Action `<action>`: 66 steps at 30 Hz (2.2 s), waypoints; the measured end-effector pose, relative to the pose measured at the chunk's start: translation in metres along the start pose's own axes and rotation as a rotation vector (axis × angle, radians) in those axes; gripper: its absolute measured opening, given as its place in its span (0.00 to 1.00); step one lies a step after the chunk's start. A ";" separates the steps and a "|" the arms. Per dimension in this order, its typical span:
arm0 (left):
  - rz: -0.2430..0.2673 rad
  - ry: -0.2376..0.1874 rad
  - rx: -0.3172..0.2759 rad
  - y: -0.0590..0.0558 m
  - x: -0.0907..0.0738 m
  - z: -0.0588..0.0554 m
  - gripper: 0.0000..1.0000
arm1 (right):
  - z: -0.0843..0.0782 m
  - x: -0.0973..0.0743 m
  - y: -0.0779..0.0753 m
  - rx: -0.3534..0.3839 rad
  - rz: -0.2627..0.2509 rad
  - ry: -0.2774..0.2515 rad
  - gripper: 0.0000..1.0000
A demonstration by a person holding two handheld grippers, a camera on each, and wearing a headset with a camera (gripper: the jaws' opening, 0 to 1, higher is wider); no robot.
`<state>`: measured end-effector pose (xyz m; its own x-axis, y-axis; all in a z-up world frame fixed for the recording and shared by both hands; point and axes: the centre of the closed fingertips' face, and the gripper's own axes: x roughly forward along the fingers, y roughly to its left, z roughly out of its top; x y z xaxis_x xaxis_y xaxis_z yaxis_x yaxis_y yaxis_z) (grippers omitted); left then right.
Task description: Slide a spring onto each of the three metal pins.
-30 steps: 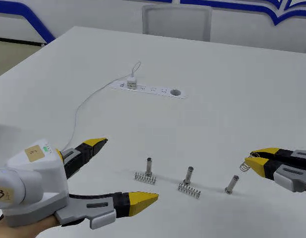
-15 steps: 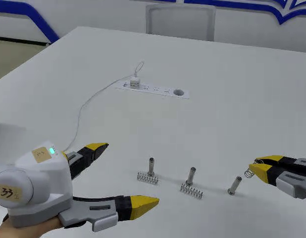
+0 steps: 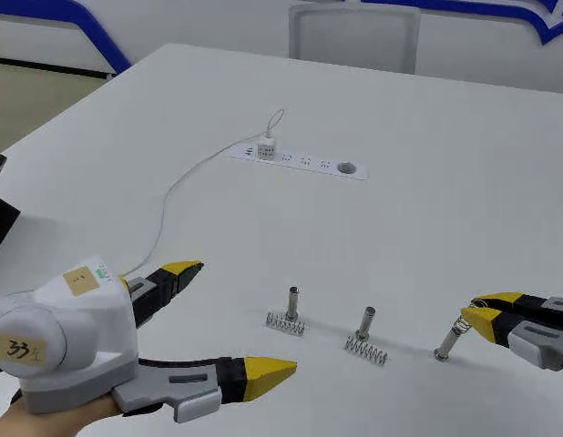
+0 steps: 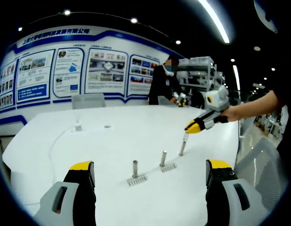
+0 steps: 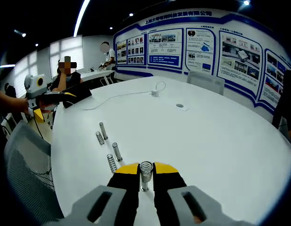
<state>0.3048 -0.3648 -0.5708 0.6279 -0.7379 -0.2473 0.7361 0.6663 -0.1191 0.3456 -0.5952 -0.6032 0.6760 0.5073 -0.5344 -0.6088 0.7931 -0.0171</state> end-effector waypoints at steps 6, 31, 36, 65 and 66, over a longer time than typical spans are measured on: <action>-0.011 0.001 0.008 -0.001 0.002 0.002 1.00 | -0.002 0.002 0.000 -0.006 0.003 0.009 0.11; -0.038 -0.001 0.011 -0.002 0.006 0.006 1.00 | -0.021 0.014 0.000 -0.009 -0.009 0.058 0.11; -0.043 0.007 0.013 -0.003 0.008 0.005 1.00 | -0.024 0.017 -0.001 -0.002 -0.007 0.062 0.11; -0.047 0.004 0.006 0.006 0.014 0.006 1.00 | -0.044 0.032 0.002 0.025 -0.017 0.100 0.11; -0.049 0.002 0.005 0.006 0.014 0.006 1.00 | -0.045 0.033 0.003 0.024 -0.015 0.103 0.11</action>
<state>0.3193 -0.3718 -0.5691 0.5906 -0.7693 -0.2436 0.7670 0.6290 -0.1267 0.3473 -0.5911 -0.6589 0.6380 0.4587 -0.6185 -0.5880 0.8088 -0.0067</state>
